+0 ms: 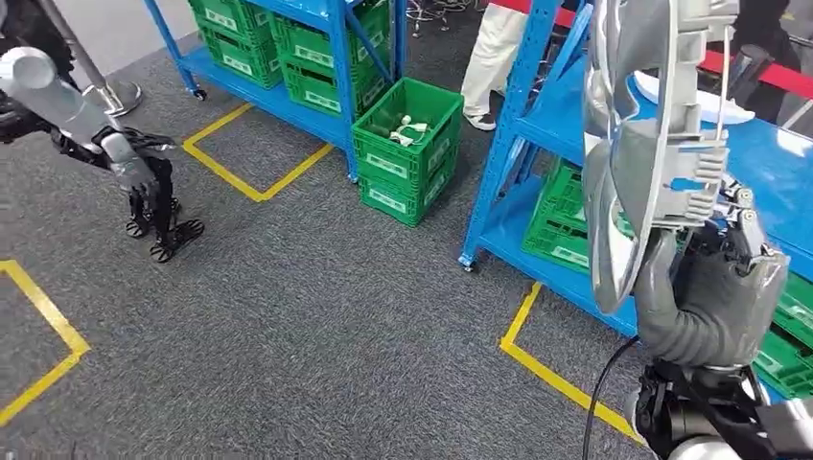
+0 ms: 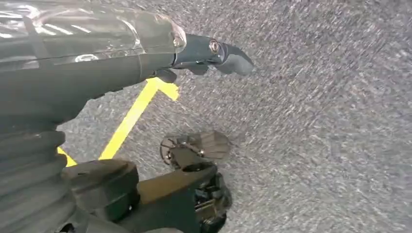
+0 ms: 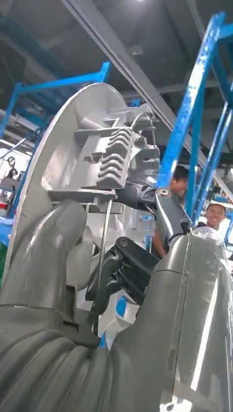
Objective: Take the parts from the cabinet and place them on the table.
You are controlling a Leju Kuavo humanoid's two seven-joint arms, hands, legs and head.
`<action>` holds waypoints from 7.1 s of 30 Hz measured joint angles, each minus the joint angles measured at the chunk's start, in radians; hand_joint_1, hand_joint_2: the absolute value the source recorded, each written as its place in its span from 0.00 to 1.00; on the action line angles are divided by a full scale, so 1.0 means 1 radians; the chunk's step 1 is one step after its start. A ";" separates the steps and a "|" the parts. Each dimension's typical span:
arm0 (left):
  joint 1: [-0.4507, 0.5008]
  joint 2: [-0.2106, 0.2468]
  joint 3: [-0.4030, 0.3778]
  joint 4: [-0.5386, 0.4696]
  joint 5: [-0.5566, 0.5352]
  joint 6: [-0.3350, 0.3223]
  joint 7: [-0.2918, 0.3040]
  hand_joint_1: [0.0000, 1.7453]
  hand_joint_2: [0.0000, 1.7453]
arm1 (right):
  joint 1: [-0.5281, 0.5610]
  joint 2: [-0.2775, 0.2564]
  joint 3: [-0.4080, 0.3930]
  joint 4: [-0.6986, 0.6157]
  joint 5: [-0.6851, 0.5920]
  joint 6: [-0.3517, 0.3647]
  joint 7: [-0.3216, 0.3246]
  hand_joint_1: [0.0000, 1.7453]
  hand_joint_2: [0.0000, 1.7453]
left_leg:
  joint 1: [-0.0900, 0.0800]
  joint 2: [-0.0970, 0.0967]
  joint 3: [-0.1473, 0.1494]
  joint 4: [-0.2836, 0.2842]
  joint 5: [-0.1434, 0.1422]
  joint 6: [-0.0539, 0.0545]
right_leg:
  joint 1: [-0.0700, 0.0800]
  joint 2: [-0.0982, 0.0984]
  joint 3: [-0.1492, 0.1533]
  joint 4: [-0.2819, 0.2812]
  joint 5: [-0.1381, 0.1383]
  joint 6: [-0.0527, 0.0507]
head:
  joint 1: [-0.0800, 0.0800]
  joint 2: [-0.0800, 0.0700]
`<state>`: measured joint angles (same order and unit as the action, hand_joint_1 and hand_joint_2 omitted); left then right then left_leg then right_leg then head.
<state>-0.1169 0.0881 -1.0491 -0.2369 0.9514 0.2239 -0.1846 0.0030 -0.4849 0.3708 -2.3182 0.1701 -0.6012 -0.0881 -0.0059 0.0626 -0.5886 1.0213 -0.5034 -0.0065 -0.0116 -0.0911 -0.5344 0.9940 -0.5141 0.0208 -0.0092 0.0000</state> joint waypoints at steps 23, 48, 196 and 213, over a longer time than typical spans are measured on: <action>-0.003 -0.002 0.002 0.004 0.023 -0.047 0.032 0.00 1.00 | -0.078 0.043 0.015 0.026 0.063 0.042 0.044 1.00 1.00 | 0.016 -0.061 -0.175 0.295 -0.102 -0.031 | -0.001 0.052 0.013 -0.019 0.003 -0.039 | 0.000 0.000; -0.004 0.023 0.003 0.005 0.020 -0.077 0.027 0.00 1.00 | -0.159 0.079 0.106 0.083 0.080 0.024 0.049 1.00 1.00 | 0.000 -0.142 -0.051 0.017 0.035 -0.004 | -0.002 0.119 -0.002 -0.003 0.003 -0.037 | 0.035 0.000; -0.010 -0.019 0.001 0.003 0.000 -0.034 0.040 0.00 1.00 | -0.142 0.055 0.072 0.090 -0.085 0.040 -0.020 1.00 1.00 | -0.005 -0.140 -0.017 0.018 0.021 0.026 | -0.006 0.172 -0.038 0.064 0.010 -0.025 | 0.042 0.000; -0.012 -0.005 0.001 0.002 -0.009 -0.023 0.066 0.00 1.00 | -0.129 0.065 0.078 0.124 -0.117 0.045 -0.045 1.00 1.00 | 0.001 0.046 -0.022 0.022 0.009 -0.005 | 0.004 0.005 -0.017 0.021 0.003 -0.005 | -0.006 0.000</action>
<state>-0.1286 0.0832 -1.0483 -0.2350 0.9426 0.2010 -0.1190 -0.1258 -0.4200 0.4486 -2.1942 0.0526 -0.5558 -0.1331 -0.0049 0.1088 -0.6102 1.0429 -0.4941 -0.0119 -0.0079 -0.0861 -0.5514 1.0147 -0.5110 0.0158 -0.0156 0.0000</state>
